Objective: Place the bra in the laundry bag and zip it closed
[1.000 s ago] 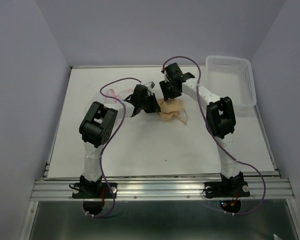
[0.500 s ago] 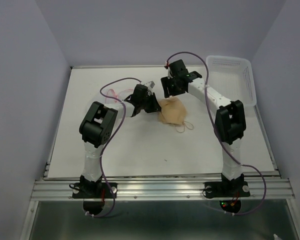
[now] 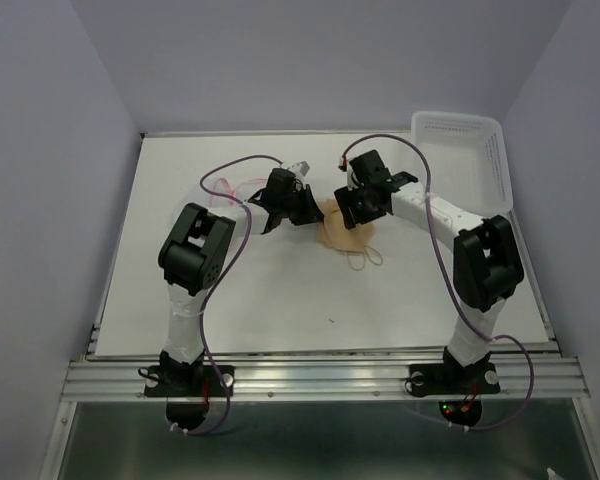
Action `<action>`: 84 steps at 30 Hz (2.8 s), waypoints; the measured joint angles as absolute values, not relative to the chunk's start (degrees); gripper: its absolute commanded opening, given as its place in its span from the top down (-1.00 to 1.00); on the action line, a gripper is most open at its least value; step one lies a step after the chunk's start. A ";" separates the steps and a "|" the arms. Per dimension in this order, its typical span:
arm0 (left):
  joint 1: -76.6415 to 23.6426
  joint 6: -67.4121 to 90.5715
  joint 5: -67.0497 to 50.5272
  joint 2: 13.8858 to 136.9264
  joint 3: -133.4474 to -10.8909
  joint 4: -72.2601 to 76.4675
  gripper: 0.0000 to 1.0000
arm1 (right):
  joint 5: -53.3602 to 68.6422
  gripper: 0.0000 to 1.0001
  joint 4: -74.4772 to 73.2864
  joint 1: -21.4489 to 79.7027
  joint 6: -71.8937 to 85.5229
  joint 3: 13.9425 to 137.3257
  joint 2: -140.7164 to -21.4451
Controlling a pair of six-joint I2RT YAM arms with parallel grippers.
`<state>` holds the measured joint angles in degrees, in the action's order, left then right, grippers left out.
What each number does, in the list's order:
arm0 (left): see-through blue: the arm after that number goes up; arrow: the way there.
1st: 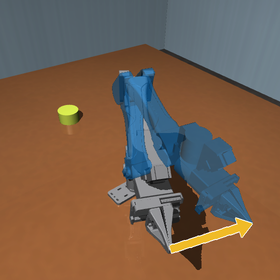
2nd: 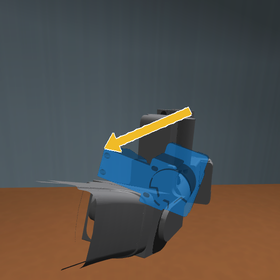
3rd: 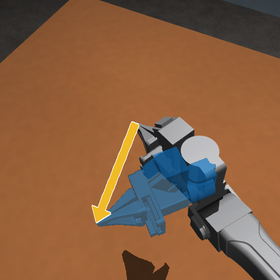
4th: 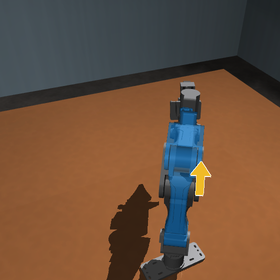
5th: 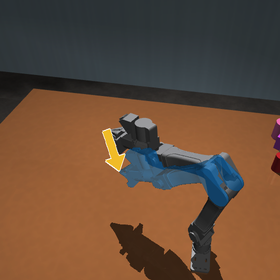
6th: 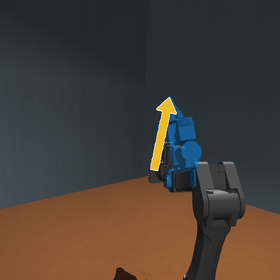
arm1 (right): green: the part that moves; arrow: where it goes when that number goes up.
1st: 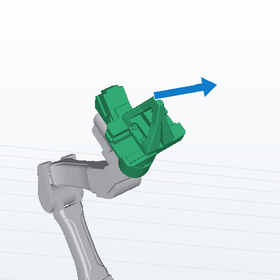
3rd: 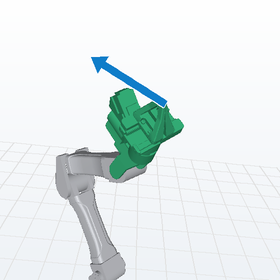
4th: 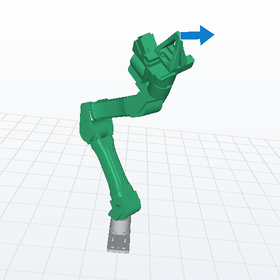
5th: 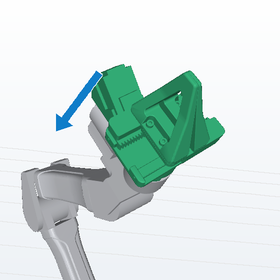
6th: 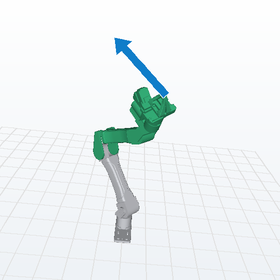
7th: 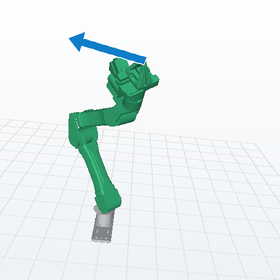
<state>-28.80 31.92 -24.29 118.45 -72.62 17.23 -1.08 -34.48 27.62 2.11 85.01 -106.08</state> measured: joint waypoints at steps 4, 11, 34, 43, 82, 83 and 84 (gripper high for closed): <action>-28.80 32.01 -24.80 118.45 -72.62 17.39 0.97 | -1.10 -0.26 -34.24 27.97 2.79 81.58 -106.17; -28.80 31.99 -25.12 118.48 -72.62 17.37 0.97 | -1.23 -0.08 -29.76 28.23 5.76 84.16 -109.43; -28.05 32.36 -25.93 117.05 -69.01 19.11 -0.38 | -5.61 0.96 -28.25 28.21 9.30 85.03 -111.46; -26.09 33.91 -26.30 111.18 -62.00 20.93 -0.36 | -4.19 0.96 -28.86 28.23 11.00 87.61 -109.97; -27.57 9.15 -18.85 109.89 -83.09 6.48 -0.88 | 4.19 -1.00 -24.82 28.21 11.11 73.41 -100.07; -27.64 7.64 -19.66 110.34 -83.64 6.28 -0.88 | 4.56 -1.00 -24.18 28.21 10.74 71.96 -100.07; -27.70 5.89 -20.58 110.80 -84.18 6.02 -0.88 | 4.75 -1.00 -23.77 28.23 10.52 70.67 -100.07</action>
